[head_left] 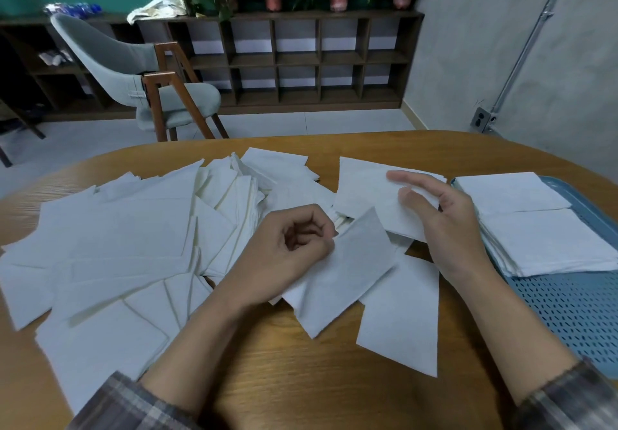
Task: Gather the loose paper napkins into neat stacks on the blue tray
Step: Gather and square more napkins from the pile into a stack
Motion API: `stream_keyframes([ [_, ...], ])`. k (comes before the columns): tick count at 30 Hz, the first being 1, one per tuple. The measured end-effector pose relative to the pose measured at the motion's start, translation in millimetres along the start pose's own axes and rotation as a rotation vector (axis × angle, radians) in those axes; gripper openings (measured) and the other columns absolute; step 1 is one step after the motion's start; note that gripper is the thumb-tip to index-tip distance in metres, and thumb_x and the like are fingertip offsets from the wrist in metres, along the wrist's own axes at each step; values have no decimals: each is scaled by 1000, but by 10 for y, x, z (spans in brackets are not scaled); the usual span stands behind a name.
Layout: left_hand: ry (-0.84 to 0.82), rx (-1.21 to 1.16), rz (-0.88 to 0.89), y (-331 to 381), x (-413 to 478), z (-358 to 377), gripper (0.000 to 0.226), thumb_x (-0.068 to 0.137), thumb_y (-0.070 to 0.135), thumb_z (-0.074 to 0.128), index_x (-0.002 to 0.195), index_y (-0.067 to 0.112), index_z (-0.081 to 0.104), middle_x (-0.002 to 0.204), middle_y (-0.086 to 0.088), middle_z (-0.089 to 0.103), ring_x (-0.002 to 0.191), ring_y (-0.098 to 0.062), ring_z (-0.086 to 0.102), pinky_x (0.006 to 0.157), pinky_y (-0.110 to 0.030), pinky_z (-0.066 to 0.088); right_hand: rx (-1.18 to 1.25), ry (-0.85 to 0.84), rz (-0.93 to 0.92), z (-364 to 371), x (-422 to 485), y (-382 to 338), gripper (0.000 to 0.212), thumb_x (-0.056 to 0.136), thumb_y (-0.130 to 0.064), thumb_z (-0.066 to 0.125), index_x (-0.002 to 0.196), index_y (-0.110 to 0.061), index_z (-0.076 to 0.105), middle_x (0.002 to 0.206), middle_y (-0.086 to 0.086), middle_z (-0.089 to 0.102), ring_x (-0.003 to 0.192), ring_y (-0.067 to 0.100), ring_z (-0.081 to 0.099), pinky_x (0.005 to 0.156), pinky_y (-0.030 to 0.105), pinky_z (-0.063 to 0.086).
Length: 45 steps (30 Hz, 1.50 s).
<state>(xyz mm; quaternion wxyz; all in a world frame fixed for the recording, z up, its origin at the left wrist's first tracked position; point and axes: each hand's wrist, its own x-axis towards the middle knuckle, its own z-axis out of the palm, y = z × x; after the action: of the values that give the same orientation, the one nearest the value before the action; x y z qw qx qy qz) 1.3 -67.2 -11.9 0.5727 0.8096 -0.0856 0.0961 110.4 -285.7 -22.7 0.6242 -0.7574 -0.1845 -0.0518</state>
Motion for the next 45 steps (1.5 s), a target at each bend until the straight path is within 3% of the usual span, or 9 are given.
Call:
stream_keyframes([
  [2, 5, -37, 5, 2, 9, -23, 10, 87, 7, 61, 80, 11, 67, 77, 7, 63, 76, -4, 57, 72, -13, 41, 92, -131, -14, -4, -16, -18, 23, 102, -43, 60, 112, -33, 79, 124, -20, 74, 125, -8, 59, 104, 16, 39],
  [4, 17, -62, -2, 0, 12, -37, 10, 88, 8, 61, 80, 10, 67, 77, 1, 62, 77, -8, 55, 71, -15, 40, 111, -270, -28, 13, -64, -50, 43, 92, -62, 59, 113, -31, 79, 125, -15, 75, 126, 0, 62, 107, 24, 40],
  [7, 10, -66, -34, -4, 7, -44, 14, 92, 1, 65, 83, 9, 70, 82, -2, 68, 80, -11, 61, 74, -14, 44, 115, -404, 16, 73, -136, -108, 27, 92, -45, 74, 106, -23, 81, 106, -9, 79, 97, 3, 73, 78, 13, 50],
  [10, 12, -60, -110, -23, 17, -41, 13, 96, 0, 69, 93, 13, 74, 85, -11, 74, 82, -31, 66, 76, -17, 47, 137, -369, 83, 104, -169, -121, 12, 91, -28, 79, 96, -17, 82, 93, 1, 81, 82, 14, 77, 66, 20, 54],
  [16, 126, 0, -170, -47, 44, -75, 17, 91, 20, 82, 107, 25, 78, 86, 2, 79, 83, -17, 76, 78, -12, 52, 113, -364, 148, 120, -170, -149, 15, 91, -28, 78, 105, -24, 80, 99, -4, 80, 87, 13, 76, 68, 21, 55],
  [25, 178, 0, -151, -88, 60, -60, 15, 89, 20, 84, 103, 22, 80, 87, 3, 80, 87, -18, 77, 84, -36, 62, 105, -437, 77, 183, -209, -168, 48, 95, -20, 75, 135, -39, 58, 98, -14, 72, 92, 9, 71, 75, 23, 58],
  [35, 136, 113, -21, -118, 54, -60, 11, 88, 19, 84, 99, 22, 84, 94, 15, 79, 95, -6, 74, 82, -16, 53, 53, -452, 60, 199, -225, -179, 49, 98, -23, 72, 139, -42, 53, 100, -18, 71, 93, 3, 70, 70, 19, 55],
  [42, 329, 242, 0, -158, 65, -15, 19, 86, 37, 84, 105, 33, 80, 102, 18, 74, 99, -4, 67, 78, -13, 49, 121, -386, 40, 166, -208, -182, 52, 97, -18, 73, 136, -45, 53, 106, -3, 74, 94, 16, 74, 70, 30, 61],
  [45, 239, 66, -98, -116, 79, -53, 21, 89, 45, 75, 108, 36, 78, 111, 22, 74, 107, 5, 66, 79, -8, 47, 196, -337, 32, 121, -180, -174, 53, 94, -16, 73, 134, -44, 52, 107, 1, 73, 93, 24, 76, 70, 33, 63],
])
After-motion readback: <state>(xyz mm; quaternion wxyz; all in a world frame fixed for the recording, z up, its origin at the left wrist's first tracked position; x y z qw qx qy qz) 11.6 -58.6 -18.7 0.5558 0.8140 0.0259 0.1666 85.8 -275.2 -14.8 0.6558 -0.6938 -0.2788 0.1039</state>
